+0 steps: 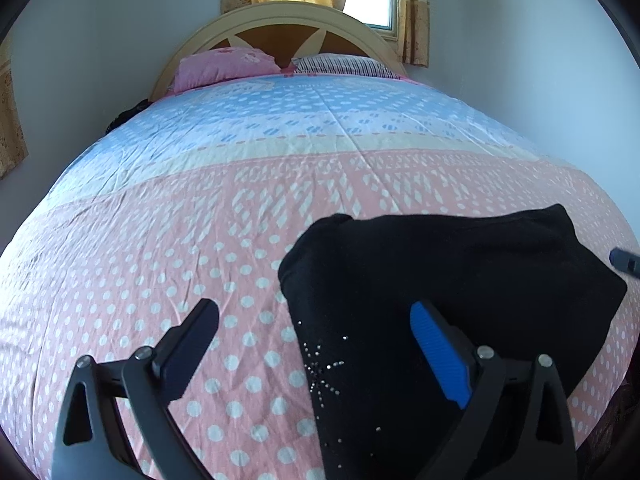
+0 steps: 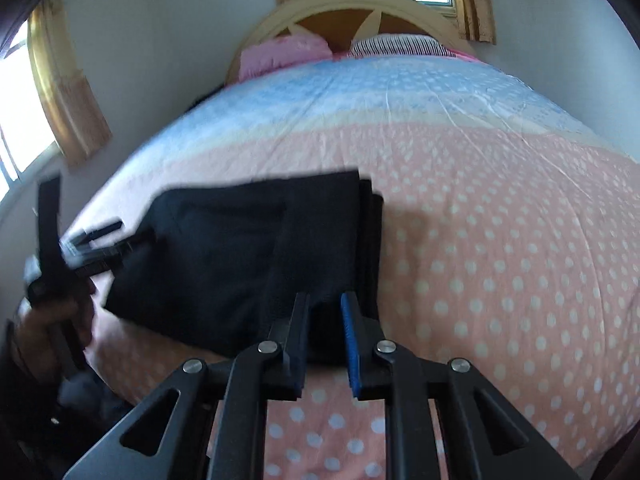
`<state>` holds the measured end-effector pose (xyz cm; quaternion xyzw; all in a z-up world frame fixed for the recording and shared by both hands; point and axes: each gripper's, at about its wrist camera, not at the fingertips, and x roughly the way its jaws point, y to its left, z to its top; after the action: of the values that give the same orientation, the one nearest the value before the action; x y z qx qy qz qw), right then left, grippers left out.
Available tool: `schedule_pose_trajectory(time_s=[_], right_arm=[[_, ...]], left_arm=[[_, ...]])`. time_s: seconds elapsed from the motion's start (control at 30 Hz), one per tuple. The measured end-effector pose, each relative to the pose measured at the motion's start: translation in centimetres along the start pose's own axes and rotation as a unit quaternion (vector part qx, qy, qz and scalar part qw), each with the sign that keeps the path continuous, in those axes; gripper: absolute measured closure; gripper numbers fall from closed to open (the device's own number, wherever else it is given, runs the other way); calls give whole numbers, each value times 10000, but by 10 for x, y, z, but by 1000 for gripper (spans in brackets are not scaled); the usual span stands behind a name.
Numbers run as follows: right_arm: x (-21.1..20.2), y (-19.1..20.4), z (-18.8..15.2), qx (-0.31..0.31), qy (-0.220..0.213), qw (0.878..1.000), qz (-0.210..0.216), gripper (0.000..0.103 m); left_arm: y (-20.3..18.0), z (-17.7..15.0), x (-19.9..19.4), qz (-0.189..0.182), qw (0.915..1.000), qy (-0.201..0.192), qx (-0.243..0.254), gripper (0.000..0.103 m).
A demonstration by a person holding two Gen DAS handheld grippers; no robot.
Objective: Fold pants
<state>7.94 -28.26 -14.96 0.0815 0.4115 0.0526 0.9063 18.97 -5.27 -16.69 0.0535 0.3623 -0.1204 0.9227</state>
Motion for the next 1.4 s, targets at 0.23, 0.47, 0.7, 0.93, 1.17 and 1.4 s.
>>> schedule_pose_trajectory(time_s=[0.23,0.47,0.7,0.93,1.17,1.4], right_arm=[[3,-12,-8,75,44,9998,165,87],[-6,-24,-8,403,-60,9979,496,83],[-11,-39,-2,948,-218,9927,708,49],[3,-60,15,1673,-298,9781,1199,39],[41,-54,24,1718,153,9759,1340,50],[45,-52,23,1785,144,9702,1635,69]], left_arm=[[3,-3,-1,-21,10000,32,-47,4],[3,-5,-3,-97,9999,76,-74,4],[9,-14,-10,-204,9997,116,-45,2],[21,-18,-3,-602,9968,266,-463,2],[28,-20,9,-975,9908,450,-817,2],[25,-16,13,-1490,9843,483,-819,23]])
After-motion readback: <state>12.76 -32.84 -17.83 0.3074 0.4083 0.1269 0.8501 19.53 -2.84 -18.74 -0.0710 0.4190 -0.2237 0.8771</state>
